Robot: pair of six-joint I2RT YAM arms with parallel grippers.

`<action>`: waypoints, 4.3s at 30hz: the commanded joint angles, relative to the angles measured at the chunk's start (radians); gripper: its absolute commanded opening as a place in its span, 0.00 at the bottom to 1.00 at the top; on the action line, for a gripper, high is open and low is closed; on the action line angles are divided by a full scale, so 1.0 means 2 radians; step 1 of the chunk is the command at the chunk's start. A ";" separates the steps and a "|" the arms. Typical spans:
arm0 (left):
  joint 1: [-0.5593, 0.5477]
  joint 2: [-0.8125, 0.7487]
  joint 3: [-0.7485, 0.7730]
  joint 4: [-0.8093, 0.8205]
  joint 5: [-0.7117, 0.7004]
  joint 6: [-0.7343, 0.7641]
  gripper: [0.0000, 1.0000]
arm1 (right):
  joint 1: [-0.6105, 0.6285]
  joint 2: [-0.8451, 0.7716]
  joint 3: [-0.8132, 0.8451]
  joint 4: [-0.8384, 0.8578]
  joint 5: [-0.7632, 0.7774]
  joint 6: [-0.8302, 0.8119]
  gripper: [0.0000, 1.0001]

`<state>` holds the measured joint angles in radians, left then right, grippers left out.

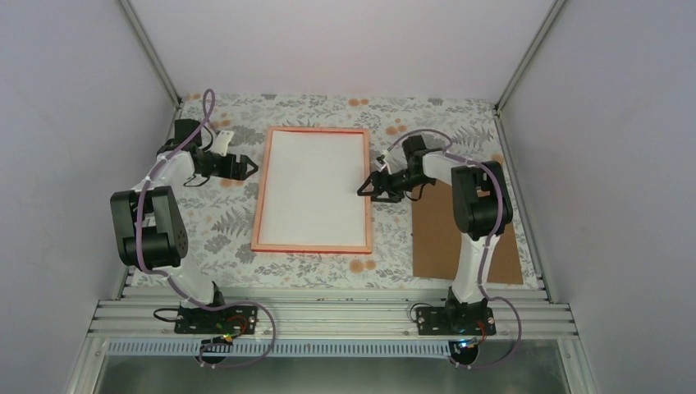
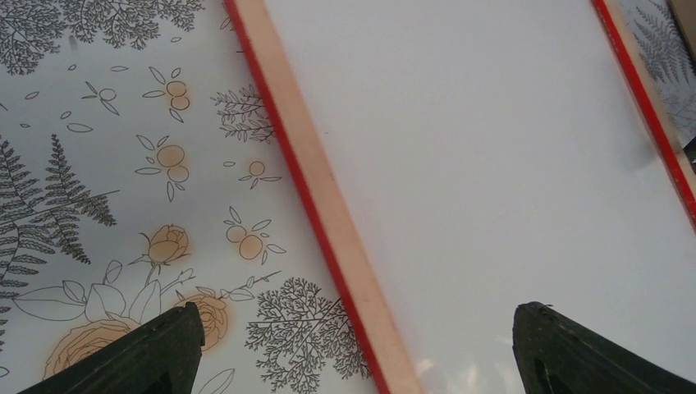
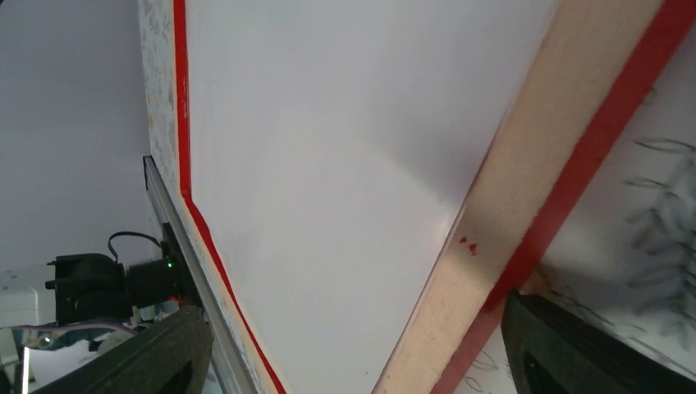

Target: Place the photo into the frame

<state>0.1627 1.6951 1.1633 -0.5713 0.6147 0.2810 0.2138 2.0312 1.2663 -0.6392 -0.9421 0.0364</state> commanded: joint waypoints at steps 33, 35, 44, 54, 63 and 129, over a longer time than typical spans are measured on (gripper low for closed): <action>-0.307 0.057 0.218 0.134 -0.054 -0.079 1.00 | -0.494 -0.175 -0.006 -0.193 0.337 -0.416 1.00; -0.330 0.062 0.210 0.136 -0.076 -0.091 1.00 | -0.495 -0.158 -0.011 -0.175 0.340 -0.411 1.00; -0.386 0.102 0.188 0.149 -0.090 -0.214 1.00 | -0.494 -0.077 -0.013 -0.141 0.337 -0.389 1.00; -0.426 0.171 0.190 0.150 -0.050 -0.303 1.00 | -0.482 -0.050 -0.064 -0.148 0.281 -0.362 1.00; -0.463 0.245 0.228 0.149 -0.010 -0.352 1.00 | -0.473 -0.043 -0.086 -0.148 0.234 -0.316 0.97; -0.466 0.276 0.249 0.019 -0.214 -0.502 1.00 | -0.389 -0.008 -0.108 -0.171 0.267 -0.313 0.91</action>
<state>-0.8082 2.2539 1.7145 -0.4210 0.3359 -0.6781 -0.5880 1.8973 1.1534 -0.9123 -0.6384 -0.6067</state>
